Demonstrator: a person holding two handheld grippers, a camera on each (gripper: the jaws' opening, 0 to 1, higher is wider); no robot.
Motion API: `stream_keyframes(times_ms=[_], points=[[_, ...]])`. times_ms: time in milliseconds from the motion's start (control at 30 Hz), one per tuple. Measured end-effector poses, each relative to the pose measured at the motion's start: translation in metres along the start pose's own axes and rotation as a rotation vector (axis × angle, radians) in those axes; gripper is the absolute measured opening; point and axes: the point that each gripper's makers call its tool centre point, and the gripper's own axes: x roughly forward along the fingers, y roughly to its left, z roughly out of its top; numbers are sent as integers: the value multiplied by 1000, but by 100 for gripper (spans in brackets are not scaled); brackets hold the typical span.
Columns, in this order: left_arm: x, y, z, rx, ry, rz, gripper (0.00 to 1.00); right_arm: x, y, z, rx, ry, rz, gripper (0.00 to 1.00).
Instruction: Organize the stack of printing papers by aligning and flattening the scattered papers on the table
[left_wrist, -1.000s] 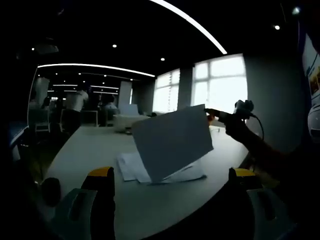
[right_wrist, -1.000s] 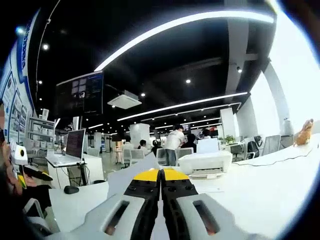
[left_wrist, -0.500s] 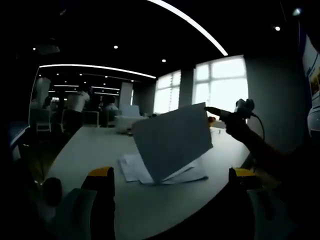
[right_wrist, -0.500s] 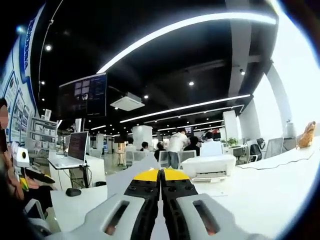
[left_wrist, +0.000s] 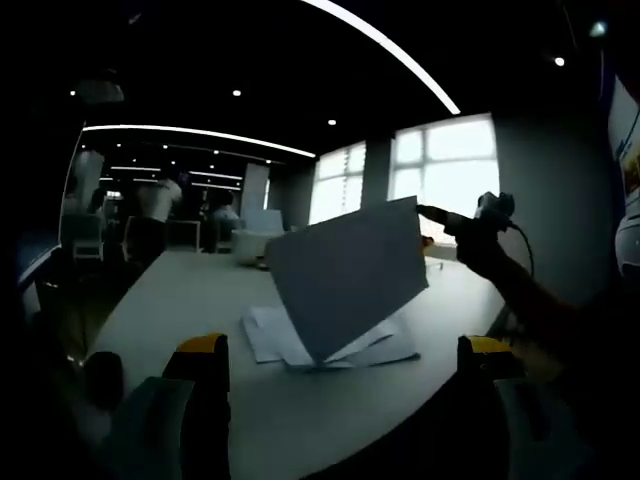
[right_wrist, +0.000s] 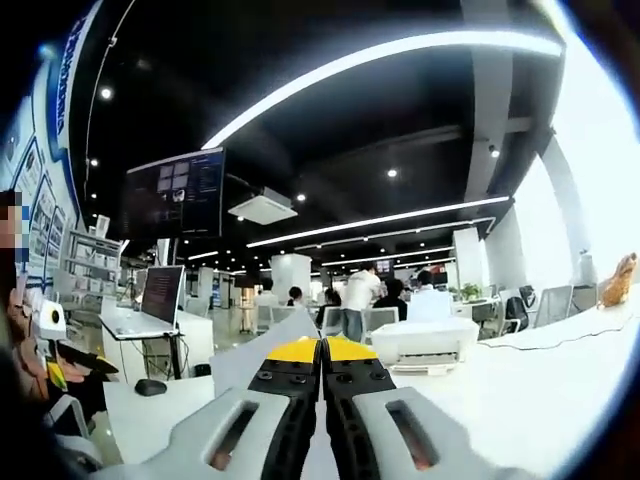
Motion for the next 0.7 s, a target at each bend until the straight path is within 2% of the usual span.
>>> stream_keyframes(times_ms=[700], points=[[0, -1, -3, -11, 1, -9, 97, 2, 3, 8, -9, -7, 7, 0]])
